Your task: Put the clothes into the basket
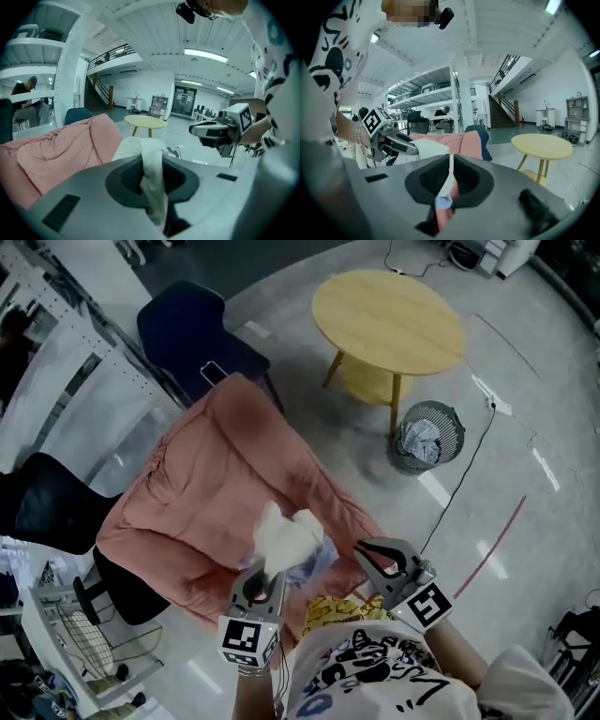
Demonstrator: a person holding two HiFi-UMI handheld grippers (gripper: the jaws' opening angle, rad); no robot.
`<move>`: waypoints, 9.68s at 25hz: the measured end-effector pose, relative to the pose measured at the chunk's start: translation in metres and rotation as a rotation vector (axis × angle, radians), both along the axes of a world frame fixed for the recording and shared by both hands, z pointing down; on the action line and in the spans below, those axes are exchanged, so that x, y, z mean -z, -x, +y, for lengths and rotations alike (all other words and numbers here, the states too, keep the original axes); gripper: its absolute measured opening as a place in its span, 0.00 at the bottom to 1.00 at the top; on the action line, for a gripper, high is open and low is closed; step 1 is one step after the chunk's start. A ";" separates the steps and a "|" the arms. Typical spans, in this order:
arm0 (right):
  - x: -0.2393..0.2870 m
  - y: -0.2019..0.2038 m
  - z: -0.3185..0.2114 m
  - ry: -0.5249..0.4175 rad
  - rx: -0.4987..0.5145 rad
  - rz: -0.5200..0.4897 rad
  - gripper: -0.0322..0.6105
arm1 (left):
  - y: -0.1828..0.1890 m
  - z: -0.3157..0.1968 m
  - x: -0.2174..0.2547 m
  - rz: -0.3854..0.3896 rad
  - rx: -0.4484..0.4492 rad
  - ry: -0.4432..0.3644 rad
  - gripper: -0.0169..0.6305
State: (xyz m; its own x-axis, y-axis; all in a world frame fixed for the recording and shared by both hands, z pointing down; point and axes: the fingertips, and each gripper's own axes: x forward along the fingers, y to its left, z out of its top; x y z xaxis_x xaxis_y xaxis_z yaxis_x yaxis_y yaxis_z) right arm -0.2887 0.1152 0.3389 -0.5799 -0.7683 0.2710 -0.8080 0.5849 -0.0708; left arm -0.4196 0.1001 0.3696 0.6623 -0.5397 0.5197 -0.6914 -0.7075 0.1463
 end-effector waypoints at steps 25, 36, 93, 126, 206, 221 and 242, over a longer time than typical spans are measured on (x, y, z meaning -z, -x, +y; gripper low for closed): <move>0.052 -0.348 0.142 -0.082 -0.473 0.029 0.10 | -0.389 0.063 0.110 0.326 -0.419 -0.047 0.13; 0.057 -0.412 0.158 -0.110 -0.640 0.000 0.10 | -0.451 0.051 0.124 0.383 -0.483 -0.032 0.12; 0.021 -0.721 -0.232 0.000 -0.225 0.057 0.10 | -0.725 -0.208 0.016 0.256 -0.181 0.077 0.13; -0.202 -0.751 -0.207 0.293 -0.101 0.007 0.10 | -0.725 -0.189 -0.204 -0.042 0.028 0.205 0.13; 0.016 -0.671 -0.262 -0.026 -0.069 -0.020 0.10 | -0.681 -0.263 0.019 0.040 0.010 -0.188 0.05; 0.085 -0.656 -0.256 -0.167 0.009 -0.033 0.10 | -0.680 -0.259 0.085 0.141 -0.021 -0.288 0.05; 0.126 -0.657 -0.261 -0.233 0.062 0.034 0.10 | -0.633 -0.255 0.130 0.139 0.090 -0.365 0.05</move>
